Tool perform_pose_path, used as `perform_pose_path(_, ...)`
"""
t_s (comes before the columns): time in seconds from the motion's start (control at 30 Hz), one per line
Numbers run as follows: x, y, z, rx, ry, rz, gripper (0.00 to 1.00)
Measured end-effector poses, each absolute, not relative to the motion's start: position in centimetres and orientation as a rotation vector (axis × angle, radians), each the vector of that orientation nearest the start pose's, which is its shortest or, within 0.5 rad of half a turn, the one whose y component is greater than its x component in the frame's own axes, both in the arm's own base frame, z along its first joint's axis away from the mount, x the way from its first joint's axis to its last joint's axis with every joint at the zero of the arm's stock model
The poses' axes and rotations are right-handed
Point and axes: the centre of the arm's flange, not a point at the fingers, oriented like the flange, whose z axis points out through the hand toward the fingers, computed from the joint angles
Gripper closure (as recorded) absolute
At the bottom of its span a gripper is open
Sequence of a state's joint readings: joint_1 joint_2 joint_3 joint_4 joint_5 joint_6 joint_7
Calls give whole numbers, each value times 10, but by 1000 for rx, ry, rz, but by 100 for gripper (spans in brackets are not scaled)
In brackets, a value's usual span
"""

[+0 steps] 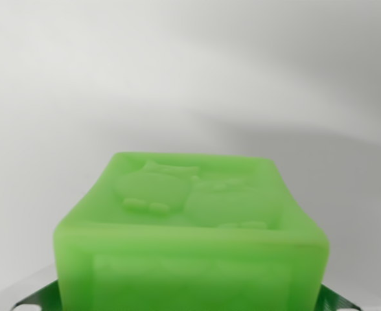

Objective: Stack cube

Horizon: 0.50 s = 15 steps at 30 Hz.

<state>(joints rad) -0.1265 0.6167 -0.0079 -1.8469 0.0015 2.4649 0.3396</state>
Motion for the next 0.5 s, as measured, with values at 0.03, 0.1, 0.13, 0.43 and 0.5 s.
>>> perform_pose_path(0.03, 638, -86, 192, -3057, 738, -3, 100)
perform_pose_path(0.1, 638, -86, 198, -3057, 738, -2, 100)
perform_pose_path(0.13, 638, -86, 201, -3057, 738, -3, 100)
perform_pose_path(0.43, 638, -86, 228, -3057, 738, -5, 100)
perform_pose_path(0.5, 638, -86, 232, -3056, 738, -5, 100)
